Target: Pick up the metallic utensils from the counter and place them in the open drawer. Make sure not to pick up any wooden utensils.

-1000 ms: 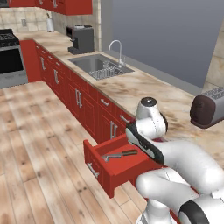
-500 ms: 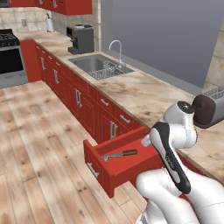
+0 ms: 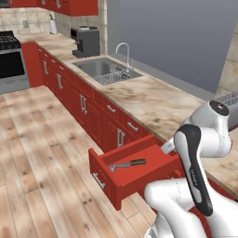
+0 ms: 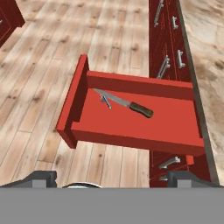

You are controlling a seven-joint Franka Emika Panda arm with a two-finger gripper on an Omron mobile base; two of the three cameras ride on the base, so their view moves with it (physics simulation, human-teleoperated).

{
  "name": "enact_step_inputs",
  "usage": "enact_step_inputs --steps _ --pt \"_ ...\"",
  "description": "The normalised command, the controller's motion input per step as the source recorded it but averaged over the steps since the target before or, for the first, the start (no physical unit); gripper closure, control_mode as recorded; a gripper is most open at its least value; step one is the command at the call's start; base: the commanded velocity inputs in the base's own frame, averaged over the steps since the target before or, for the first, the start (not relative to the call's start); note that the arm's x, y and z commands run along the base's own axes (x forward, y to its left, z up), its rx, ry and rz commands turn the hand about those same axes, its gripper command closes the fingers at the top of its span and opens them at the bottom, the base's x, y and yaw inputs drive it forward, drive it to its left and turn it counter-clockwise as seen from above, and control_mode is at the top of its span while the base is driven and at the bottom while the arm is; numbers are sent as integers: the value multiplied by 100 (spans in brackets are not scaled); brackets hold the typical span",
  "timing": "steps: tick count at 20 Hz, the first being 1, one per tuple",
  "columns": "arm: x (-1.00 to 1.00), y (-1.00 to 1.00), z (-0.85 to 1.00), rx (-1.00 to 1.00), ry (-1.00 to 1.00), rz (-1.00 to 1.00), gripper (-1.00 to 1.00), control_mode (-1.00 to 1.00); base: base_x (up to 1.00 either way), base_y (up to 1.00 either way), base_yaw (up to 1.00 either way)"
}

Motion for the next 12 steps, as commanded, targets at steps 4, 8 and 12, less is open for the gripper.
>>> enact_step_inputs --steps 4,8,12 --pt "-11 0 3 -2 1 -15 -100 -100 0 0 0" --pt "0 0 2 -1 0 -4 -100 -100 0 0 0" --pt "0 0 0 0 0 0 -100 -100 0 0 0"
